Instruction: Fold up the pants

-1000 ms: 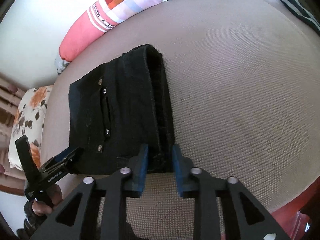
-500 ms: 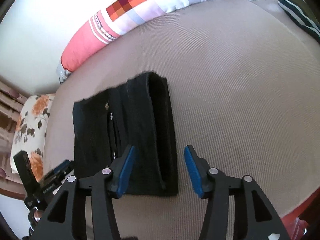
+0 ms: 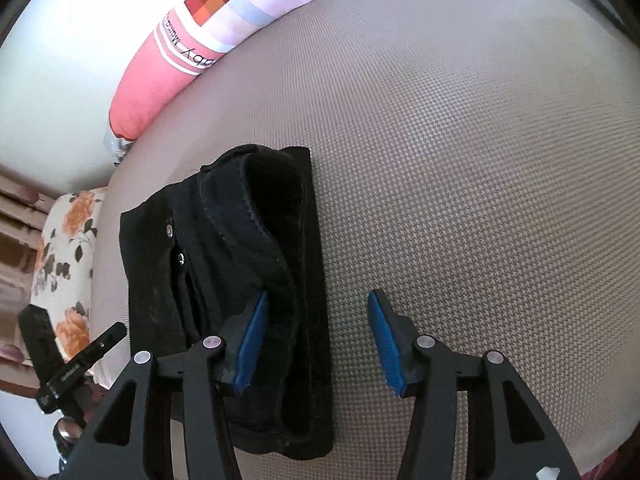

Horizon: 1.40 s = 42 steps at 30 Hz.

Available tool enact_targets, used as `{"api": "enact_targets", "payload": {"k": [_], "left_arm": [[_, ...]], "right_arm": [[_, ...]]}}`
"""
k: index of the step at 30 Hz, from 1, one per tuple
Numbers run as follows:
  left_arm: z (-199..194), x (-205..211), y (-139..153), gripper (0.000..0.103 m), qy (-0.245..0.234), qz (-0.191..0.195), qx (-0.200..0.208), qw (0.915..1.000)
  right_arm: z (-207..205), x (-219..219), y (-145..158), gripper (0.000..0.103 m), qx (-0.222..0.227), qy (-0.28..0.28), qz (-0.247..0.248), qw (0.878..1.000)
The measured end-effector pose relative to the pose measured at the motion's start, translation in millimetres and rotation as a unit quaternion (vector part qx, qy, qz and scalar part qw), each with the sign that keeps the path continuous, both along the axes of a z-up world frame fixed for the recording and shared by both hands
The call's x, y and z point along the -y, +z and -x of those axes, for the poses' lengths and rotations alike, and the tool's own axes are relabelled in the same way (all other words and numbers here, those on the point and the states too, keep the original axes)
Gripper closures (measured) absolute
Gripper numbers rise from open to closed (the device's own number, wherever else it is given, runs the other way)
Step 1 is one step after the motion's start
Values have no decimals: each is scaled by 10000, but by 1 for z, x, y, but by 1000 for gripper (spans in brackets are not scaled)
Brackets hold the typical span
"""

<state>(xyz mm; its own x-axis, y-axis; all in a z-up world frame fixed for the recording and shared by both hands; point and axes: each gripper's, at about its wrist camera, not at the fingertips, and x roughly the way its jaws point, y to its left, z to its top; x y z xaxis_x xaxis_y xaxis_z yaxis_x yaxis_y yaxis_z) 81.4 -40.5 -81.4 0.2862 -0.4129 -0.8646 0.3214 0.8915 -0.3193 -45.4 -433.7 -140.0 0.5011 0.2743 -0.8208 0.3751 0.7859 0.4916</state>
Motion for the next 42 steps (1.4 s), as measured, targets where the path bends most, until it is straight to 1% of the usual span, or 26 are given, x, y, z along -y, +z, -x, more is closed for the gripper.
{"api": "enact_targets", "payload": {"k": [4,6,8,10,13,18,20,26,30,35,37,39,42], "left_arm": [[-11,-3,-7,30,29,371,-450,9983],[-14,-5,-9,30,36,526,-579,9969],[-18,-5,-8,30,-45,670,-659,9956],[-23,-2,-10,31,-164,805,-800,9934],[-30,1,-12,31,-279,977,-937,9904],[-40,10,-13,31,-434,1150,-1086,9864],[-42,15,-13,31,-501,1157,-1099,9859],[-43,28,-11,31,-659,1023,-926,9882],[-37,29,-11,32,-713,958,-811,9895],[-33,36,-9,31,-793,744,-631,9921],[-29,42,-8,31,-876,551,-499,9934],[-26,46,-7,31,-958,383,-353,9940],[-23,50,-8,31,-990,311,-231,9943]], "right_arm": [[-2,6,-2,56,44,177,-211,9996],[-3,13,-7,56,124,381,-566,9976],[-3,17,-10,56,189,483,-820,9953],[-3,23,-17,58,253,630,-1235,9900],[-5,28,-23,61,309,754,-1626,9833],[-12,27,-26,61,350,958,-1726,9797],[-10,26,-28,62,387,998,-1786,9781],[-17,22,-27,62,457,1151,-1812,9756],[-20,25,-27,62,457,1235,-1836,9741],[-28,20,-30,63,546,1361,-1922,9703],[-33,16,-31,63,560,1418,-1980,9683],[-38,11,-29,63,566,1502,-1924,9681],[-44,6,-28,64,549,1579,-1880,9678]]}}
